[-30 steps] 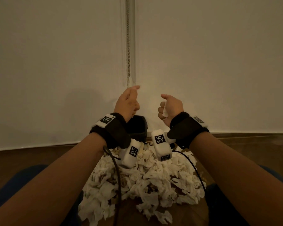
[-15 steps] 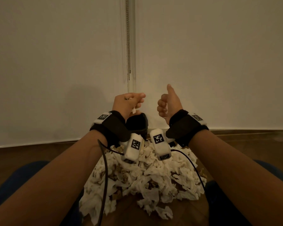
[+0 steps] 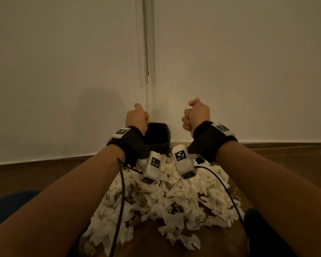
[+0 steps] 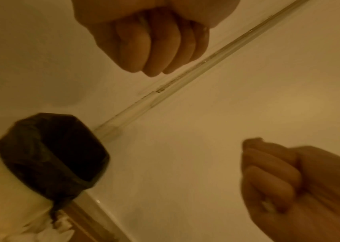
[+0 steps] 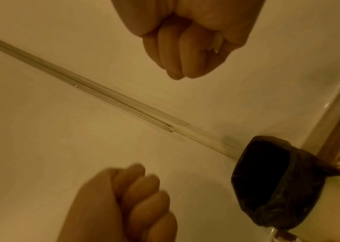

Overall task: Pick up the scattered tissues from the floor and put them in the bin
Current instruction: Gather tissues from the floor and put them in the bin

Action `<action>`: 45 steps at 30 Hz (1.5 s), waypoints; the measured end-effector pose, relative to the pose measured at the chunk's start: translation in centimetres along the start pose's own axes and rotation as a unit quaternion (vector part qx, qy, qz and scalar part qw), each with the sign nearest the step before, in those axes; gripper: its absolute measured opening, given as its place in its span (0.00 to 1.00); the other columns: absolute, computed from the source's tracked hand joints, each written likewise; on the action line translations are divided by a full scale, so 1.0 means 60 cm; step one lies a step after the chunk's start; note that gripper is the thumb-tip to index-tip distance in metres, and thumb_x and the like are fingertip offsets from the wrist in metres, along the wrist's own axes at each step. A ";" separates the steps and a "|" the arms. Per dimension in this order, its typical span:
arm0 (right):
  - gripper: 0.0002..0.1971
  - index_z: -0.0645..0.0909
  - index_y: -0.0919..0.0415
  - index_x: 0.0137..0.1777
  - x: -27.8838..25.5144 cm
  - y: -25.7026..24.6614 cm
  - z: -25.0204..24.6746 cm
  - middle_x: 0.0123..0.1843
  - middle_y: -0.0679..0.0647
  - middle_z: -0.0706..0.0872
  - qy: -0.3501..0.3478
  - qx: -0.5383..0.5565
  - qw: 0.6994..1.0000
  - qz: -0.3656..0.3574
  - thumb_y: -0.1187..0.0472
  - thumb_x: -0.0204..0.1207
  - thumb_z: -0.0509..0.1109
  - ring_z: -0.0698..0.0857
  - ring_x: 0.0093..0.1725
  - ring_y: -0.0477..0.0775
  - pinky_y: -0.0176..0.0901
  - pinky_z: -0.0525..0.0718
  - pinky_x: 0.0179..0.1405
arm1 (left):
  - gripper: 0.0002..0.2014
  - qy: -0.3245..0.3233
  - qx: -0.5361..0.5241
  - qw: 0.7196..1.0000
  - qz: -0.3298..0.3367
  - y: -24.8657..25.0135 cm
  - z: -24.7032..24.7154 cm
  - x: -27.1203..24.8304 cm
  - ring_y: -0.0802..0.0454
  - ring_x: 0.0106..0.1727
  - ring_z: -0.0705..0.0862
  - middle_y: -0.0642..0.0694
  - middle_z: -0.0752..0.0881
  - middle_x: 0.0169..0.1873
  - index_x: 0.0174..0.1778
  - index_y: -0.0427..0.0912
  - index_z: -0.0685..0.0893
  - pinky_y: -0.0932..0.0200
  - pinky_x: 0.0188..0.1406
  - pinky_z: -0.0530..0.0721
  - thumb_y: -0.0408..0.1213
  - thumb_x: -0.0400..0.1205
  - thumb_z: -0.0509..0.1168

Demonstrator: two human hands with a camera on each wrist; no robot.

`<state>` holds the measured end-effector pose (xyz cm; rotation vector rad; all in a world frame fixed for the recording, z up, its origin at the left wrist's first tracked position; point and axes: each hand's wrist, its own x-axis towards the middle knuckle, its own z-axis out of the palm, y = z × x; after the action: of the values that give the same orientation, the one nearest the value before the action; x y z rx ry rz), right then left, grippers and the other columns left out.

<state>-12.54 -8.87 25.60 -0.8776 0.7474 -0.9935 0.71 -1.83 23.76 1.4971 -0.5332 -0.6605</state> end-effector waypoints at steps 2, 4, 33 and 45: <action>0.16 0.66 0.56 0.38 0.032 0.017 -0.012 0.14 0.46 0.65 0.027 -0.028 0.999 -0.003 0.52 0.87 0.48 0.60 0.10 0.44 0.24 0.57 0.13 | 0.25 -0.020 -0.011 0.999 -0.042 -0.026 -0.013 0.032 0.56 0.15 0.59 0.51 0.65 0.16 0.22 0.44 0.63 0.71 0.15 0.56 0.50 0.85 0.46; 0.14 0.68 0.57 0.40 0.067 0.043 -0.025 0.21 0.49 0.65 0.026 -0.043 0.998 0.037 0.54 0.85 0.51 0.61 0.16 0.45 0.30 0.57 0.16 | 0.22 -0.050 -0.052 0.993 -0.094 -0.055 -0.024 0.067 0.57 0.15 0.58 0.51 0.65 0.17 0.24 0.45 0.64 0.72 0.14 0.54 0.48 0.85 0.47; 0.17 0.72 0.59 0.70 0.320 0.277 -0.039 0.66 0.65 0.78 -0.018 -0.215 0.968 0.129 0.55 0.86 0.55 0.81 0.59 0.62 0.49 0.80 0.52 | 0.20 -0.057 -0.117 0.978 -0.165 -0.252 0.038 0.298 0.48 0.57 0.82 0.45 0.82 0.62 0.73 0.45 0.72 0.53 0.56 0.79 0.47 0.86 0.54; 0.16 0.80 0.65 0.62 0.151 0.382 -0.169 0.39 0.56 0.84 -0.059 -0.411 0.898 0.146 0.61 0.86 0.54 0.80 0.33 0.50 0.38 0.77 0.29 | 0.14 -0.186 0.307 0.932 -0.056 -0.365 -0.030 0.142 0.54 0.32 0.83 0.47 0.85 0.35 0.50 0.41 0.83 0.65 0.24 0.78 0.28 0.84 0.51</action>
<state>-9.08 -13.62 -0.40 -1.4818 1.1825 -0.3172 6.56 -5.57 1.22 2.0094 -1.0202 -0.9294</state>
